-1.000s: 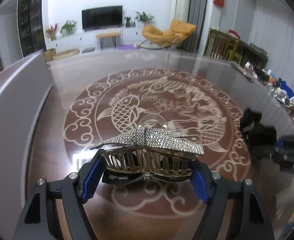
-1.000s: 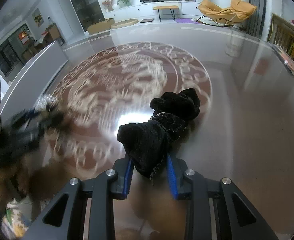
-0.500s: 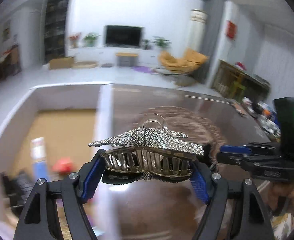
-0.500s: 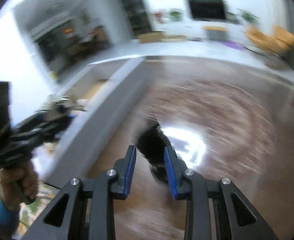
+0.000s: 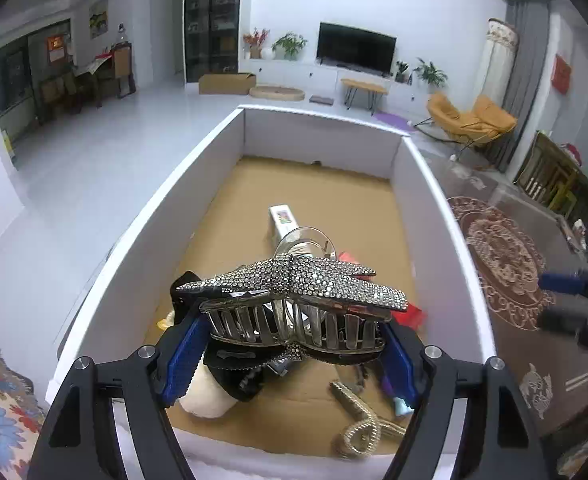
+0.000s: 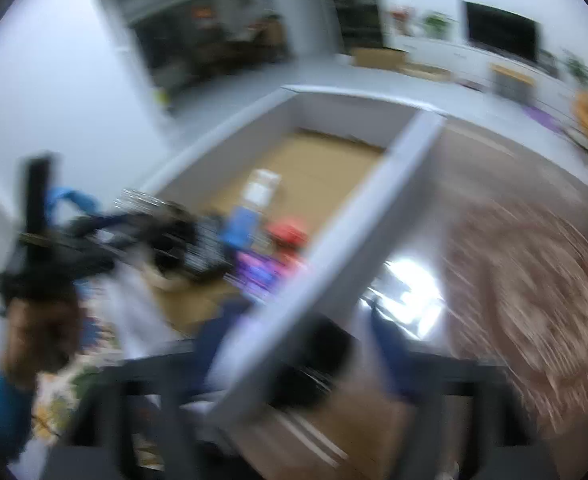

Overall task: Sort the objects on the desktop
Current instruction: 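Carry the clip and black fabric into the cardboard bin and open both tools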

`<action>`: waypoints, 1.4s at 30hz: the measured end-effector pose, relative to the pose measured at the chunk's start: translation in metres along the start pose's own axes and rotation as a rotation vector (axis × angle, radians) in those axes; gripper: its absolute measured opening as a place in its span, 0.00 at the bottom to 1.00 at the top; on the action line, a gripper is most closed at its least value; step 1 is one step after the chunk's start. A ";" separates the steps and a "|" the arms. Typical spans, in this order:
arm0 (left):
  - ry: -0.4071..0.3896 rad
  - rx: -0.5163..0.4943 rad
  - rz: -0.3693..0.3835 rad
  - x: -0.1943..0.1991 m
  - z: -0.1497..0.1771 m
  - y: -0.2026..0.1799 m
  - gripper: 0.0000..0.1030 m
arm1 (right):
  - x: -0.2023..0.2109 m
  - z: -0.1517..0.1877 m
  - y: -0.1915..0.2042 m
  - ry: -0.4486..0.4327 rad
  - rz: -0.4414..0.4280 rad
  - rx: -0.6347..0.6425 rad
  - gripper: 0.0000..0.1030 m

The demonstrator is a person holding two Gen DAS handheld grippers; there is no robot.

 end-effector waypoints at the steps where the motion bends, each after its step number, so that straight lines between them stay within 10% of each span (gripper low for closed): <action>1: -0.002 0.006 0.012 0.000 0.002 0.002 0.74 | 0.000 0.016 -0.009 0.013 0.020 -0.034 0.95; 6: 0.000 0.018 0.058 0.009 0.012 -0.007 0.74 | -0.042 0.072 -0.025 0.099 -0.113 -0.203 0.84; 12: -0.028 0.013 0.044 0.028 0.015 -0.004 0.74 | -0.082 0.075 -0.004 0.092 -0.154 -0.119 0.72; 16: -0.027 0.001 0.035 0.032 0.020 -0.006 0.74 | -0.091 0.076 0.006 0.097 -0.166 -0.039 0.37; 22: -0.006 0.003 0.014 0.027 0.022 0.001 0.75 | -0.052 0.068 -0.006 0.057 -0.146 -0.041 0.37; 30: 0.087 -0.012 -0.050 -0.006 0.005 0.000 0.76 | -0.018 -0.024 0.040 0.022 -0.233 0.113 0.41; 34: 0.175 -0.059 -0.180 -0.026 0.002 -0.003 0.79 | -0.059 -0.047 0.068 0.116 -0.189 0.198 0.66; 42: 0.013 -0.009 -0.247 0.017 -0.004 0.003 1.00 | -0.054 -0.059 0.062 0.102 -0.111 0.200 0.76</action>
Point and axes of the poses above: each gripper's, at about its wrist camera, not at the fingertips, and x roughly against the way its jaws point, y to its left, z to its underside, the point moved 1 cm from there along -x, roughly the way its jaws point, and after that the axes turned 14 degrees about x, right-handed, at the moved point
